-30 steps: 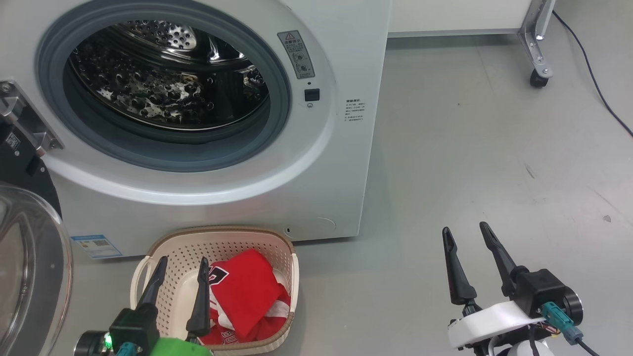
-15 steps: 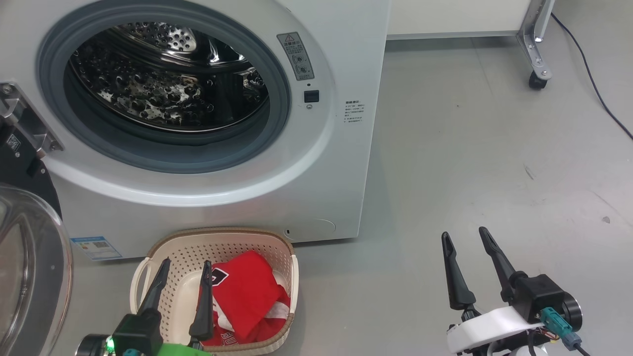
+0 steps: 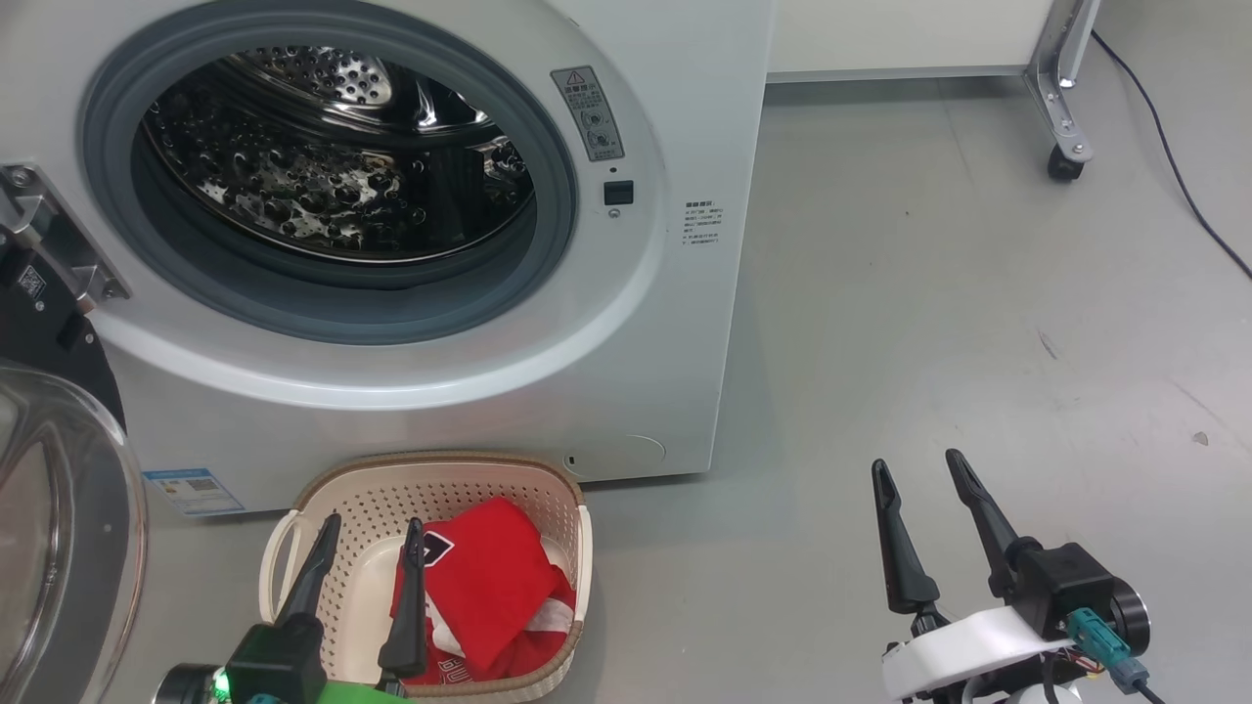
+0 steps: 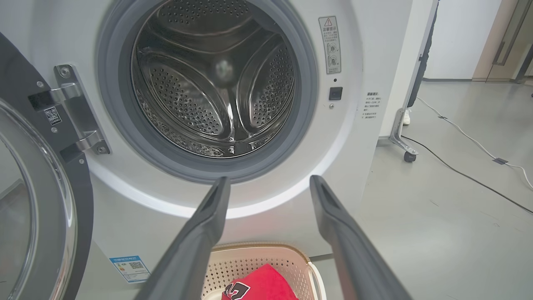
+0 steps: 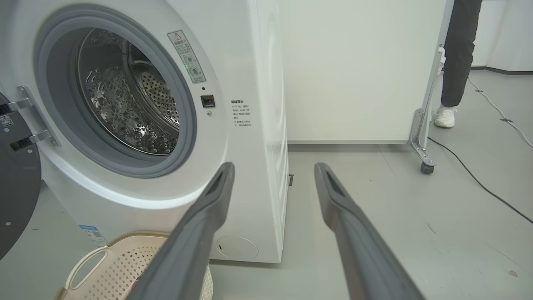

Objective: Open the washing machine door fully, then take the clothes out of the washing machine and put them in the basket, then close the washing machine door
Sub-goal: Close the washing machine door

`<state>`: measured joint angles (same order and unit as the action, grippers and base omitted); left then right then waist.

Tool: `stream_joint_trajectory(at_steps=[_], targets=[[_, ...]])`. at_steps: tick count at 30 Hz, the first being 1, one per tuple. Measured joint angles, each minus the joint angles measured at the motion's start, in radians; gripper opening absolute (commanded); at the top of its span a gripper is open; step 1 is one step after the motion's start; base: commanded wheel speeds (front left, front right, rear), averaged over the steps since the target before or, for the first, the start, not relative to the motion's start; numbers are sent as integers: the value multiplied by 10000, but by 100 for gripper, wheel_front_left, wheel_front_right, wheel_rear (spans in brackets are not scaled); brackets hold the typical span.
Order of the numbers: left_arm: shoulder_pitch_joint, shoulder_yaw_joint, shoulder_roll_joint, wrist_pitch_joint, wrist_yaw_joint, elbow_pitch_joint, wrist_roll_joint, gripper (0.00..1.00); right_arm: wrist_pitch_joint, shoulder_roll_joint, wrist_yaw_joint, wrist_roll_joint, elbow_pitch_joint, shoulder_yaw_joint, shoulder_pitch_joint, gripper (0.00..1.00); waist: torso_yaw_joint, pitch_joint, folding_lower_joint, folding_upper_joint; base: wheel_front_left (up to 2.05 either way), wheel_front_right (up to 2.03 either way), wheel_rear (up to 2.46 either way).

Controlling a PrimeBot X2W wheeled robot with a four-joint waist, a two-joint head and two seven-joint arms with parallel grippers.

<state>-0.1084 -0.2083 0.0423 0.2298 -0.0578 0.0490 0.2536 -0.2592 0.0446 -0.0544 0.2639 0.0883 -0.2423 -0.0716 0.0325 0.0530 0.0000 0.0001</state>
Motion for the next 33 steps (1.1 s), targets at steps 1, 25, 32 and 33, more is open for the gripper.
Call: stream_joint_trajectory(at_steps=[1, 25, 32, 33], targets=[[-4, -6, 2, -2, 0, -12, 0, 100, 0, 0, 0, 0, 0, -4, -1, 100, 3, -1, 0, 0, 0, 0, 0], [-179, -176, 13, -274, -100, -313, -2, 100, 0, 0, -23, 73, 0, -25, -25, 100, 80, -173, 0, 0, -54, 54, 0], [-201, -196, 19, -353, -121, -353, -6, 100, 0, 0, -23, 73, 2, -25, -39, 100, 84, -189, 0, 0, -109, 109, 0], [-202, -196, 21, -353, -121, -357, -6, 100, 0, 0, -23, 73, 2, -25, -40, 100, 85, -194, 0, 0, -101, 101, 0]])
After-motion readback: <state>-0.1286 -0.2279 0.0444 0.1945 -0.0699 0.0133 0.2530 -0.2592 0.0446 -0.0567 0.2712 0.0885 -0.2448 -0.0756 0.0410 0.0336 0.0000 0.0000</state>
